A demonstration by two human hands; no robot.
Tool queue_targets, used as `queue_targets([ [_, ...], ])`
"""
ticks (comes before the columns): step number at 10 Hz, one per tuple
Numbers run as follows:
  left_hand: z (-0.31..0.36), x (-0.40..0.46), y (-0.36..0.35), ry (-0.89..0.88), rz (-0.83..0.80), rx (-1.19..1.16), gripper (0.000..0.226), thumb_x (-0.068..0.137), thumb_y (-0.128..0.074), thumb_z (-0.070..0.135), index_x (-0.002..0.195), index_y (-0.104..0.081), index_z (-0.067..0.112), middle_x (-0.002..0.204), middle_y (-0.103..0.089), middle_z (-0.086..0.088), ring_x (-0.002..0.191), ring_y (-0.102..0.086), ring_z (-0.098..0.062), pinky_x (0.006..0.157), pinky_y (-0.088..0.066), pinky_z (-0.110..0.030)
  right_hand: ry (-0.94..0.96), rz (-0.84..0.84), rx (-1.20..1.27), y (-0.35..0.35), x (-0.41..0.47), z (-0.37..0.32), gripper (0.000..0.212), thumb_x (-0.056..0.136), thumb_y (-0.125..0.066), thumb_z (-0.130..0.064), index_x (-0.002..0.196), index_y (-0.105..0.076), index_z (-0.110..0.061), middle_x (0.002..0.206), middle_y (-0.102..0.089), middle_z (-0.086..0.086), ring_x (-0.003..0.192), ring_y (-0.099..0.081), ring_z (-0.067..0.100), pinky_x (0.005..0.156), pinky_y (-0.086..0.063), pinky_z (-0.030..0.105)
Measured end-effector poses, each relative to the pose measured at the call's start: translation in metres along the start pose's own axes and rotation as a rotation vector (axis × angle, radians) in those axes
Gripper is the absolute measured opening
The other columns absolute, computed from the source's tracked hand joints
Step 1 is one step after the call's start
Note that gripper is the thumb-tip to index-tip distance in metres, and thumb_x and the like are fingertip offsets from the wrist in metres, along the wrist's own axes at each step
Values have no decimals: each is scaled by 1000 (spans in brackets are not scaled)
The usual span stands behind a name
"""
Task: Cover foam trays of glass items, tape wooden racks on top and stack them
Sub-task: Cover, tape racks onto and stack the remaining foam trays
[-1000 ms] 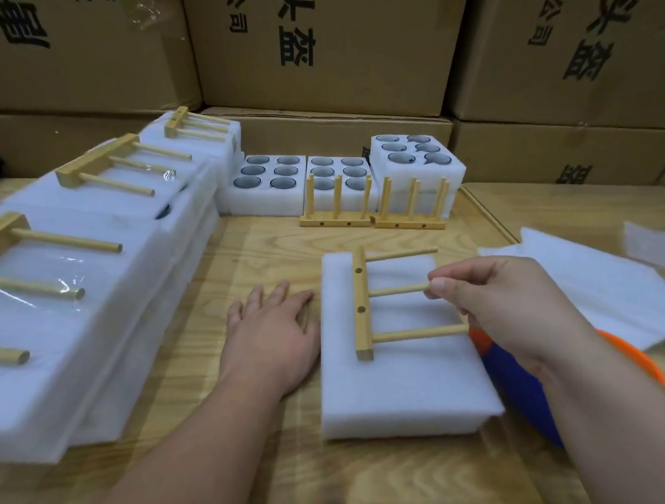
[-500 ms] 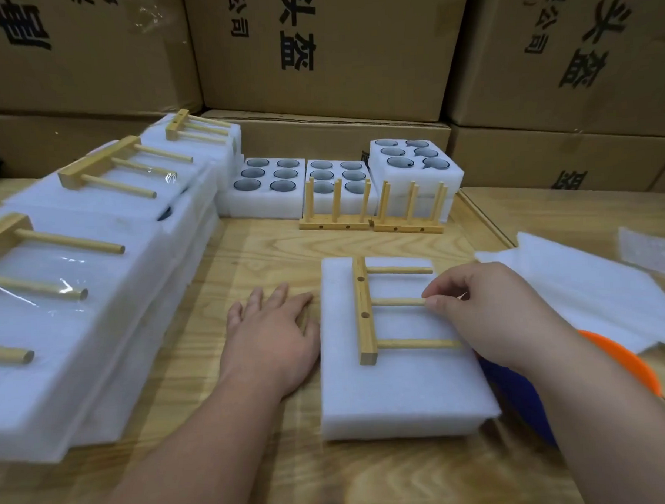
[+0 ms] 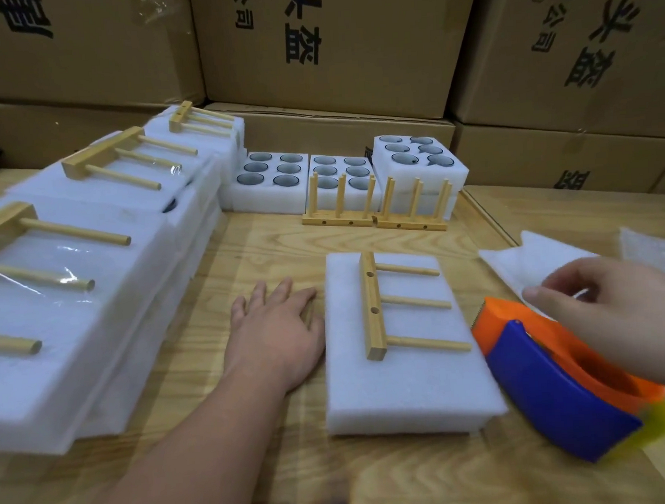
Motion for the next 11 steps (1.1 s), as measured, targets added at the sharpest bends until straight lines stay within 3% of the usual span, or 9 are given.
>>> queue_targets([
  [1, 0, 0, 0, -3, 3, 2, 56, 98, -28, 60, 153, -30, 48, 168, -16, 12, 156, -5, -22, 125, -2, -49, -47, -46, -88, -7, -11, 18, 69, 45, -41, -97, 79, -59, -39, 79, -61, -20, 73, -54, -4, 56, -36, 20],
  [3, 1, -1, 1, 1, -4, 5, 57, 99, -27, 60, 154, -29, 47, 168, -16, 12, 156, -6, -22, 125, -2, -49, -77, -70, -190, -15, -24, 21, 75, 40, -53, -93, 81, -51, -29, 81, -58, -12, 70, -54, 5, 54, -41, 29],
  [4, 1, -1, 2, 3, -9, 11, 57, 99, -27, 61, 154, -29, 47, 168, -15, 12, 156, -5, -21, 125, -2, -49, -80, -196, -351, -19, -32, 20, 70, 52, -52, -91, 72, -58, -25, 64, -62, -6, 62, -58, 8, 57, -48, 30],
  [6, 1, -1, 2, 8, -13, 9, 57, 98, -27, 61, 154, -29, 47, 168, -15, 12, 156, -5, -21, 125, -2, -49, -23, -172, -357, -34, -42, 31, 53, 74, -59, -76, 69, -54, -23, 61, -59, -5, 59, -56, 8, 53, -43, 31],
  [7, 2, -1, 2, 5, -11, 8, 56, 99, -25, 61, 153, -29, 48, 168, -16, 12, 156, -5, -22, 125, -2, -49, -36, 44, -131, -20, -28, 36, 58, 72, -65, -73, 58, -58, -17, 47, -59, -5, 49, -56, 11, 47, -39, 33],
  [8, 2, 0, 3, 3, -12, 9, 57, 98, -26, 61, 153, -29, 48, 168, -16, 12, 156, -5, -21, 125, -2, -49, -46, 220, 219, 9, -12, 23, 64, 63, -59, -88, 82, -73, -27, 60, -69, -18, 54, -67, 14, 50, -54, 40],
  [9, 3, -1, 3, 0, -5, 16, 57, 98, -26, 62, 154, -28, 47, 168, -15, 13, 156, -5, -20, 125, -2, -48, -43, 365, 865, 25, 7, -8, 40, 66, -71, -76, 93, -75, -47, 78, -76, -15, 70, -73, 8, 75, -60, 41],
  [10, 3, -3, 4, 5, -5, 18, 56, 99, -27, 62, 153, -29, 48, 168, -14, 13, 156, -4, -20, 125, -3, -47, 12, 316, 1560, 18, 35, -40, 25, 82, -69, -45, 99, -76, -30, 92, -74, -11, 84, -71, 9, 78, -57, 32],
  [11, 2, -2, 3, 6, -15, -4, 57, 98, -26, 64, 153, -29, 49, 168, -14, 15, 156, -4, -18, 125, -2, -46, -92, 160, 1923, 1, 51, -60, 44, 87, -62, -41, 128, -67, -24, 116, -74, -2, 105, -71, 19, 86, -58, 40],
])
Point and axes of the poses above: each hand's wrist, its own x-axis towards the middle knuckle, its own y-axis out of the back of the hand, z = x × y, the point moved 2 cm from there along x, towards the middle knuckle
